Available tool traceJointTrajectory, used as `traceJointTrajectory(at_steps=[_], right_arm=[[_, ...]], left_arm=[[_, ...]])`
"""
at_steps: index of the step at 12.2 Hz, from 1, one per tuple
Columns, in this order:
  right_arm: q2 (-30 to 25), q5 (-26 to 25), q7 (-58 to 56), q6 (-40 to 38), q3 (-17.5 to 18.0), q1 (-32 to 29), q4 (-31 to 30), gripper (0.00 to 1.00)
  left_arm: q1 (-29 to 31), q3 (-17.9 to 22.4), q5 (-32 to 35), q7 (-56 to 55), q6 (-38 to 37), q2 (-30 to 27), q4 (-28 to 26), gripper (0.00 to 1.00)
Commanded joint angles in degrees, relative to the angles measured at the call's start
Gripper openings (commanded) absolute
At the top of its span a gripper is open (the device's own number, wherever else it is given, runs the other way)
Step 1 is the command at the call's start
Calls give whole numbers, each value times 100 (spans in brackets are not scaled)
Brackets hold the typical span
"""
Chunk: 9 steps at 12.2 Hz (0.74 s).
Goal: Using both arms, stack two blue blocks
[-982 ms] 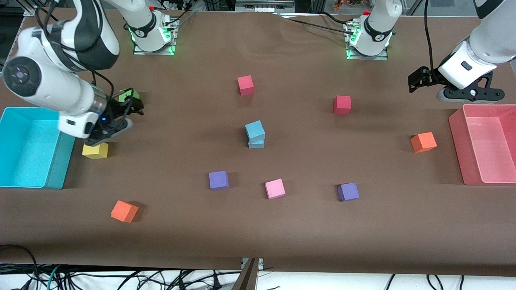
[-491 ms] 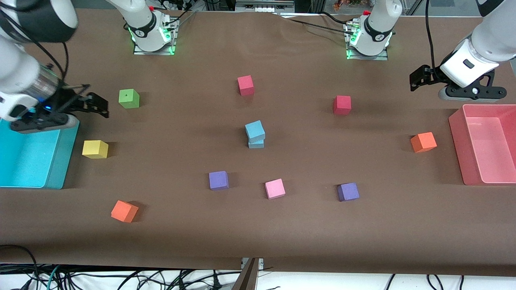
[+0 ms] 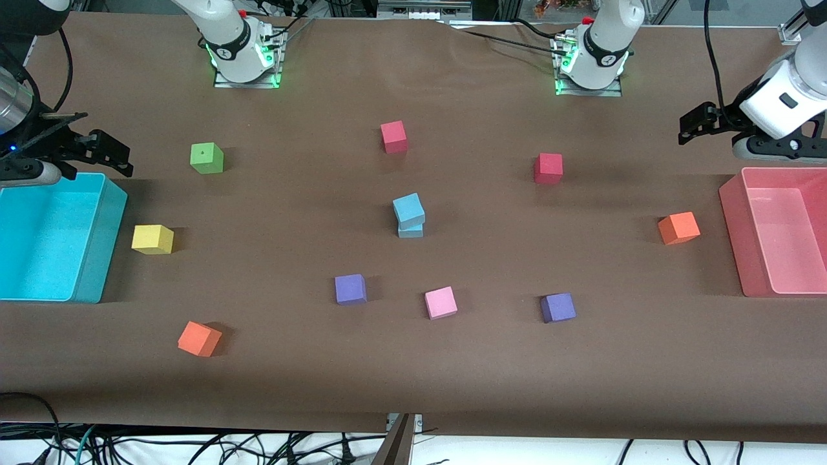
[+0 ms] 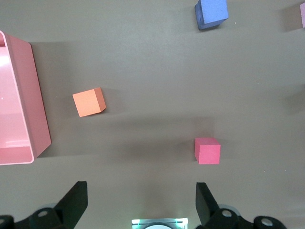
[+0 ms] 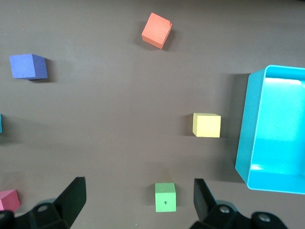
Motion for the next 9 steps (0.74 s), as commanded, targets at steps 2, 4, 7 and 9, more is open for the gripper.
traceJointTrajectory(at_steps=[2, 4, 7, 9], right_arm=[[-216, -97, 115, -138, 131, -105, -204, 100], [-243, -89, 97, -138, 157, -174, -204, 100], [-251, -62, 106, -147, 350, -377, -213, 100], [-252, -62, 115, -147, 350, -386, -213, 100]], left_arm=[[26, -24, -119, 117, -103, -39, 41, 100], [-9, -24, -119, 82, -103, -39, 59, 100], [-53, -24, -111, 38, -86, -30, 33, 100], [-53, -41, -111, -50, -77, -30, 15, 100]])
